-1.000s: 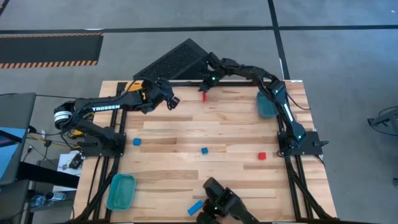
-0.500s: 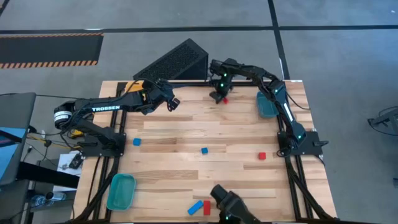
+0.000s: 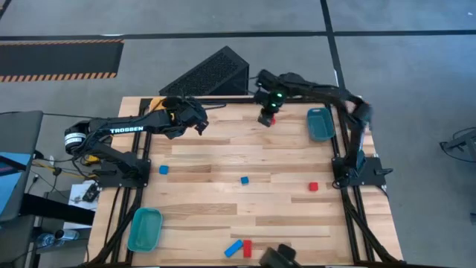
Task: Sort & place blocks by color
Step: Put the top left red block into the dark blue bin
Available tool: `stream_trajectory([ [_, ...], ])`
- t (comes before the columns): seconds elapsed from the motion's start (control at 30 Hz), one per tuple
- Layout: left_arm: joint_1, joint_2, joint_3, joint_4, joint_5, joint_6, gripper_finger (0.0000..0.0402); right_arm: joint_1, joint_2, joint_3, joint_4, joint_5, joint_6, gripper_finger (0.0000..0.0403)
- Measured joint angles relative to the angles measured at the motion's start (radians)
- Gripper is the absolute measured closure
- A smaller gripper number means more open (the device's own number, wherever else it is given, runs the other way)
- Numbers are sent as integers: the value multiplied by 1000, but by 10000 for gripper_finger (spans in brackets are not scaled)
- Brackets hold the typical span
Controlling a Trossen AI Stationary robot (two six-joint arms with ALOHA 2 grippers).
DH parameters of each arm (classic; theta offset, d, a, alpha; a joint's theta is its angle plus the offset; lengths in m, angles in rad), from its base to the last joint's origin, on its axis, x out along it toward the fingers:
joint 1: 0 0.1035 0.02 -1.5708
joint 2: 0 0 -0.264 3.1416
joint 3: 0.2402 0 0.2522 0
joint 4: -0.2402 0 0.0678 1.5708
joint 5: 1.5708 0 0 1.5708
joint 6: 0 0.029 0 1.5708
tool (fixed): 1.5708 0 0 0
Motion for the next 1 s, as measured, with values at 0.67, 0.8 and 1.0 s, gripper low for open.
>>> stream_trajectory([
  [0.67,226,12,-290,772,605,176,228,-89,-127,-605,714,134,155,175],
  [0.8,225,20,-298,787,606,164,228,-89,-60,-585,735,139,158,172],
  [1.0,224,72,-298,817,552,63,228,-57,-56,-562,693,221,151,227],
])
